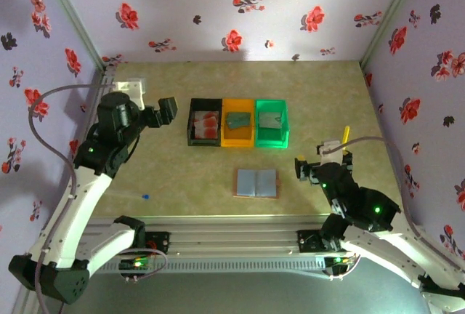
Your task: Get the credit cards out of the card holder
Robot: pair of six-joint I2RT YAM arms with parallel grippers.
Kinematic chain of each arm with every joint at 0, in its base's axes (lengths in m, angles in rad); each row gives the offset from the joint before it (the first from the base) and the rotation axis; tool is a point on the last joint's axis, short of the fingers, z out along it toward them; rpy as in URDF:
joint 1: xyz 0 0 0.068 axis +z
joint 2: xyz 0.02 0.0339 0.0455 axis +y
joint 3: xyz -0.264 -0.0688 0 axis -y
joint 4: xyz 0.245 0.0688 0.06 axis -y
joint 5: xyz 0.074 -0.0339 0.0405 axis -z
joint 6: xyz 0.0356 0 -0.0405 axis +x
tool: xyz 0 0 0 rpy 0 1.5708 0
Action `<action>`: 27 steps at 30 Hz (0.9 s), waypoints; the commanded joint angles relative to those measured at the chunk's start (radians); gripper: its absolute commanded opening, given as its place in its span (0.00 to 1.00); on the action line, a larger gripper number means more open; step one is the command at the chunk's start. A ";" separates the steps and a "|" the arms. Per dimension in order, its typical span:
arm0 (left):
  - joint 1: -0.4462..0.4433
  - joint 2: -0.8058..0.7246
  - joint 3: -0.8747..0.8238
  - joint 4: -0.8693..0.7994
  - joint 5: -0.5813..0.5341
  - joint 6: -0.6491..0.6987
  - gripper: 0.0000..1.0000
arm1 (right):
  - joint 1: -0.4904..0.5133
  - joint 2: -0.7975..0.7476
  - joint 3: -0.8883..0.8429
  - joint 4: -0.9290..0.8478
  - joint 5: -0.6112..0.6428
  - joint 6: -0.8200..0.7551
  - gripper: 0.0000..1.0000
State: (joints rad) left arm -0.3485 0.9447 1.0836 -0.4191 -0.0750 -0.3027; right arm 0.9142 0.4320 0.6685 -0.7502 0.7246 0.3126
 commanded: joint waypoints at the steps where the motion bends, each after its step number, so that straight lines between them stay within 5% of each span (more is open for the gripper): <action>1: 0.006 -0.036 -0.048 -0.060 -0.084 -0.035 1.00 | -0.008 -0.039 -0.039 0.075 0.091 -0.050 0.99; 14: 0.007 -0.108 -0.247 -0.050 -0.168 -0.027 1.00 | -0.039 0.002 -0.259 0.534 0.266 -0.284 0.99; 27: 0.009 -0.112 -0.421 0.053 -0.250 -0.019 1.00 | -0.370 0.317 -0.394 1.063 0.144 -0.302 0.99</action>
State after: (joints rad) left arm -0.3473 0.8467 0.6849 -0.4156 -0.2756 -0.3332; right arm 0.6060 0.7212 0.2836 0.1322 0.9092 0.0143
